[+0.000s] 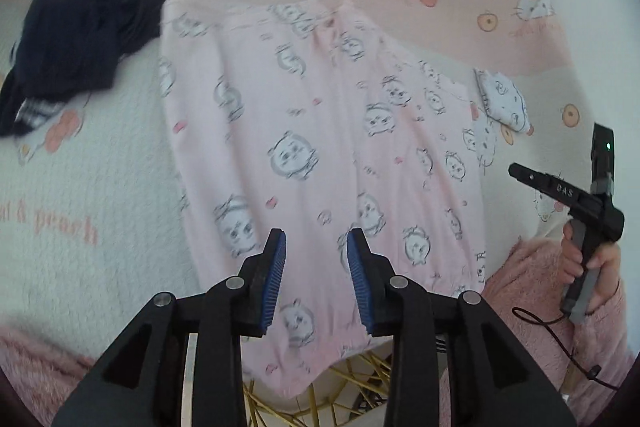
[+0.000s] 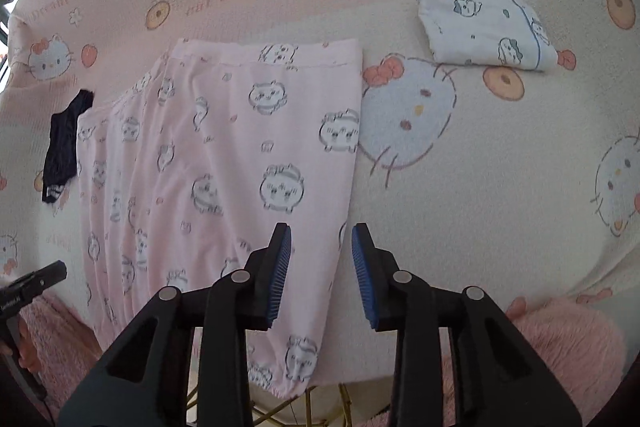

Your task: Fold clothes

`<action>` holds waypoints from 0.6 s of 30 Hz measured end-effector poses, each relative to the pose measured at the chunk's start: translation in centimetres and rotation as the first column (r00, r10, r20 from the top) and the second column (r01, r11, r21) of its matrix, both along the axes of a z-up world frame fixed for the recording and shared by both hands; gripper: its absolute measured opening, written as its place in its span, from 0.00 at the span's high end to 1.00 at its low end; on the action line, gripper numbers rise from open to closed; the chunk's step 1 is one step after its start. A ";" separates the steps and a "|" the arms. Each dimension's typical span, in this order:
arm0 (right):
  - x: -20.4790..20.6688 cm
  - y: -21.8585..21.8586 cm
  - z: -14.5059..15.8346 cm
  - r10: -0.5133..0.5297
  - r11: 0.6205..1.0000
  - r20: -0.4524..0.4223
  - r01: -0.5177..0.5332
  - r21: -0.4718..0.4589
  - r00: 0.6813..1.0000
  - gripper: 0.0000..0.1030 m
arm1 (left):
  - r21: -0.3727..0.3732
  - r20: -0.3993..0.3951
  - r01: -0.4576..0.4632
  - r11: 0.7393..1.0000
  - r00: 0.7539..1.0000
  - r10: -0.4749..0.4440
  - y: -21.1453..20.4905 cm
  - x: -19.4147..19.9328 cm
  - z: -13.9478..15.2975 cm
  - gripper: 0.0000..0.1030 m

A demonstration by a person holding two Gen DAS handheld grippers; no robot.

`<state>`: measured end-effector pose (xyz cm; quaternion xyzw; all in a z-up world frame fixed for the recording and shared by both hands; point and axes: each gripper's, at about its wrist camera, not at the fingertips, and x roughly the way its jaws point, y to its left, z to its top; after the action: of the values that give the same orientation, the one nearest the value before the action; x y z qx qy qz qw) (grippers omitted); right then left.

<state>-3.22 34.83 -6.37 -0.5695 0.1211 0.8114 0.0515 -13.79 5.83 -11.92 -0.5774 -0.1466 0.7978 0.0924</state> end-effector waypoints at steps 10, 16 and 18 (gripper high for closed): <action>-10.1 5.1 -3.4 -0.049 0.997 -0.024 0.050 0.057 0.999 0.64 | -0.140 -0.146 0.061 0.988 0.986 -0.081 3.3 -20.1 -1.0 0.67; -13.4 6.4 -7.0 -0.041 0.998 0.045 0.039 0.044 0.998 0.54 | -0.222 -0.088 0.115 0.968 0.987 -0.137 5.5 -28.7 -5.1 0.67; -13.6 6.4 -7.2 -0.055 0.998 0.023 0.054 0.042 0.998 0.50 | -0.232 -0.047 0.146 0.962 0.986 -0.161 6.1 -29.8 -6.5 0.67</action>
<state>-16.86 41.26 -13.56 -0.5744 0.1192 0.8052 0.0868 -43.59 11.89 -18.42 -0.5675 -0.0059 0.8182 0.0921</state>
